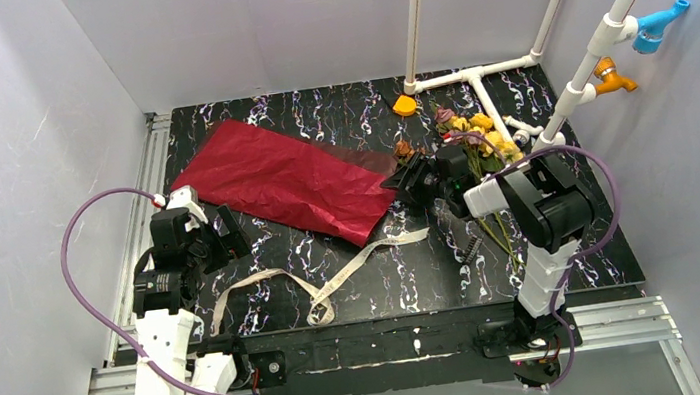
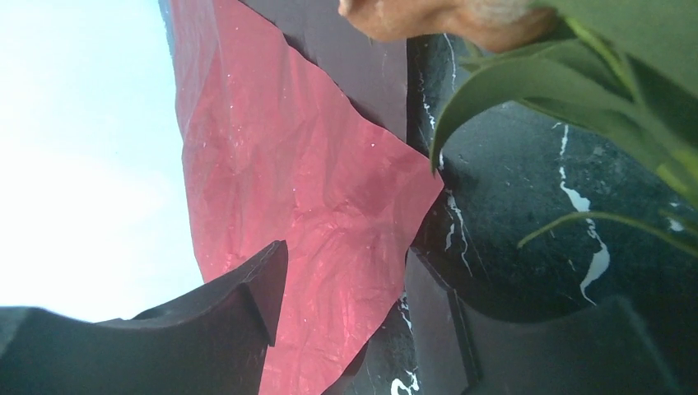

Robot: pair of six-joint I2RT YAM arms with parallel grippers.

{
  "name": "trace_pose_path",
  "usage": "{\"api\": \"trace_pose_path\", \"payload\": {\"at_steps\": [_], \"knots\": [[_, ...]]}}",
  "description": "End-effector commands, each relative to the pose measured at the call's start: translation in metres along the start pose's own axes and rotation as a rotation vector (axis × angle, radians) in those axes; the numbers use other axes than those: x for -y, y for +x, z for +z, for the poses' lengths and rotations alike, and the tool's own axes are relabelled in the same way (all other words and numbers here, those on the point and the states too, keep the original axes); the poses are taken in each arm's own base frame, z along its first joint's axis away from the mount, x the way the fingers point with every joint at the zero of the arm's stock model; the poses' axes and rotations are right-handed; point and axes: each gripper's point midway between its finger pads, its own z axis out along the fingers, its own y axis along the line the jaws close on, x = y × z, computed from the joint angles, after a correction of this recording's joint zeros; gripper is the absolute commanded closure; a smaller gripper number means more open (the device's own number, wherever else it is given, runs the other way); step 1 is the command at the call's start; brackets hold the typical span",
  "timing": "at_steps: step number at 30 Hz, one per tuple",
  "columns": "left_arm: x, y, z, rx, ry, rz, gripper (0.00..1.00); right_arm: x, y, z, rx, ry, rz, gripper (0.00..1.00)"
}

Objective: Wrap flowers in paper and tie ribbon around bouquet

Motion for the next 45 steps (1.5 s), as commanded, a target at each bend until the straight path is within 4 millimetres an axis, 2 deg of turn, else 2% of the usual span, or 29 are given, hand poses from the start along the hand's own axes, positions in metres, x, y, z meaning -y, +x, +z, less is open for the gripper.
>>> {"api": "trace_pose_path", "payload": {"at_steps": [1,4,10,14,18,21,24,29,32,36,41,43,45], "knots": [[-0.001,0.001,0.002,-0.003,0.000,0.003,0.00,0.017,0.014,0.003,-0.028,0.010,0.023,0.37],[-0.001,0.001,0.002,-0.003,-0.001,0.003,0.00,0.015,0.014,0.005,-0.029,-0.012,0.005,0.39],[-0.001,0.001,0.002,-0.007,0.001,0.003,0.00,0.021,0.014,0.012,-0.038,-0.003,-0.018,0.59],[-0.001,0.001,0.002,-0.005,-0.002,0.004,0.00,0.018,0.013,0.014,-0.040,-0.011,-0.022,0.67],[-0.001,0.001,0.002,-0.007,-0.001,0.005,0.00,0.011,0.009,0.012,-0.046,-0.012,-0.048,0.88],[-0.001,0.001,0.003,-0.008,-0.001,0.004,0.00,0.007,0.006,0.010,-0.060,0.049,-0.104,0.94],[-0.001,0.001,0.003,-0.008,-0.001,0.003,0.00,-0.003,0.001,-0.001,-0.049,0.158,-0.221,0.97],[-0.002,0.001,0.003,-0.010,-0.006,0.003,0.00,-0.034,-0.009,-0.021,0.006,0.191,-0.350,0.99],[-0.002,0.001,0.002,-0.007,-0.010,0.001,0.00,-0.058,-0.009,-0.029,0.024,0.149,-0.434,0.99],[-0.002,0.000,0.000,0.003,-0.011,-0.001,0.00,-0.104,-0.002,-0.037,0.037,0.048,-0.600,0.99],[-0.004,-0.007,-0.010,0.057,-0.024,-0.023,0.00,-0.167,0.026,-0.053,0.040,-0.111,-0.857,0.99],[-0.011,-0.011,-0.019,0.088,-0.066,-0.057,0.00,-0.193,0.042,-0.065,0.058,-0.173,-0.980,0.99],[-0.007,-0.013,-0.027,0.102,-0.059,-0.114,0.00,-0.214,0.067,-0.077,0.067,-0.237,-1.115,0.99]]}}
